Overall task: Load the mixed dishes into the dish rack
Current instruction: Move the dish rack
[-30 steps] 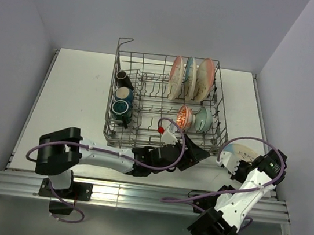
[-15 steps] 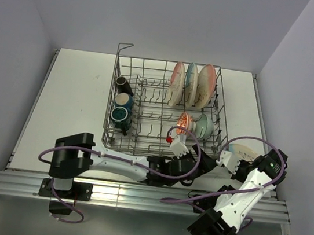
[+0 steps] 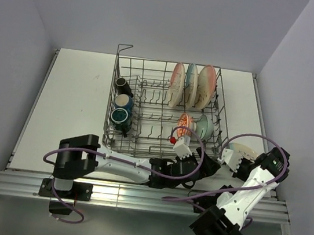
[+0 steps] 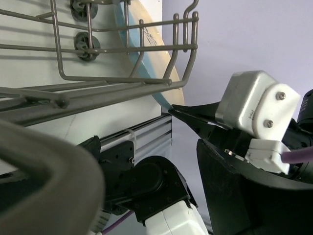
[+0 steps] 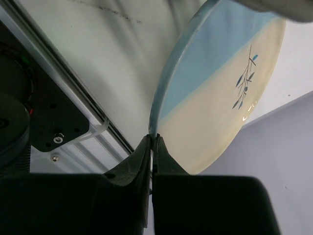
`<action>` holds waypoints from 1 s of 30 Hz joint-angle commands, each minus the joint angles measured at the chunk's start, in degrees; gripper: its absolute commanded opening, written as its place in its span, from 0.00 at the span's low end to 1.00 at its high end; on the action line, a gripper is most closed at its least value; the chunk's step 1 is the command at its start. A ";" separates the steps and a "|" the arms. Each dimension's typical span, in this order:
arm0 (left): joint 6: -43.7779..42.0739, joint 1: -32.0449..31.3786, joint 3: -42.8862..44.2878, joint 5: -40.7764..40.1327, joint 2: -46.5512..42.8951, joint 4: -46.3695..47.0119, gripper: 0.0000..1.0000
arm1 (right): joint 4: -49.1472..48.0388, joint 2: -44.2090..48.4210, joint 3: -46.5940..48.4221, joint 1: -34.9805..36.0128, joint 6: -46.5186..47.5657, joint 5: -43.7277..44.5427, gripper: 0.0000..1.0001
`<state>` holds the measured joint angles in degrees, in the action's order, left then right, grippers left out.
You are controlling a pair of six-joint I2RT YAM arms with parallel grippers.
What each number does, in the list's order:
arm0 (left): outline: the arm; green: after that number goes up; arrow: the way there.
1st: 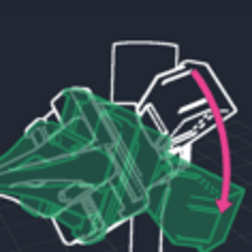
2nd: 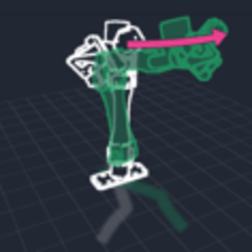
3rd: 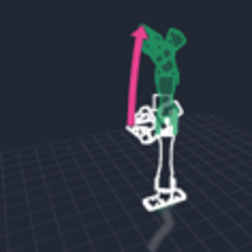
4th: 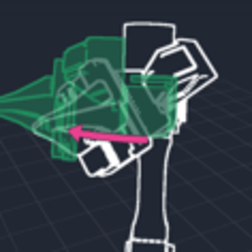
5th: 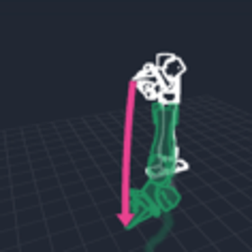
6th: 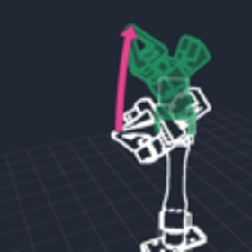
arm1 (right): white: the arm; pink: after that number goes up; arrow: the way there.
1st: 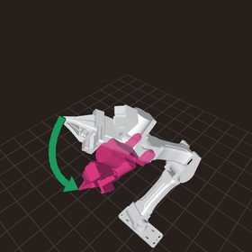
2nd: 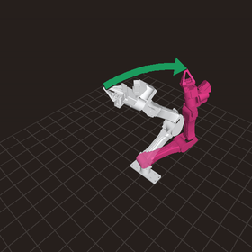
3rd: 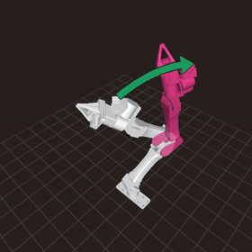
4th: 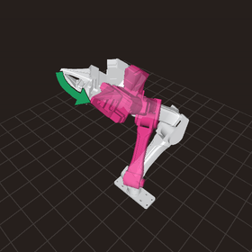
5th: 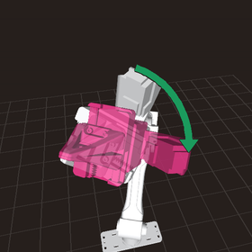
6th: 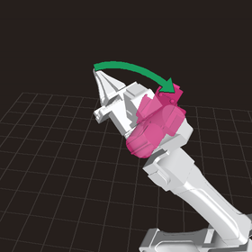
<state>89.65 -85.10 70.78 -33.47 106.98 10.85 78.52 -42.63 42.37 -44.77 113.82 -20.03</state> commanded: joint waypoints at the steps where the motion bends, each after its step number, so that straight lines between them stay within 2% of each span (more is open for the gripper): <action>1: -5.36 5.64 -1.79 0.42 0.16 2.42 0.86 | 4.45 0.44 3.25 -0.05 21.18 -3.61 0.00; 12: -11.07 11.97 -6.10 3.85 -1.69 8.04 0.87 | 4.45 2.20 2.02 -0.05 20.83 -5.37 0.00; 19: -18.43 11.45 -6.19 6.14 -2.12 13.57 0.90 | 4.45 2.29 2.45 -0.14 19.86 -5.72 0.00; 30: -37.77 8.81 -5.31 -5.19 -5.29 16.48 0.96 | 4.36 1.68 2.19 -0.05 19.69 -5.63 0.00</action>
<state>71.79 -75.24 64.86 -24.27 106.32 21.54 78.74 -41.32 42.54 -44.77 113.82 -23.00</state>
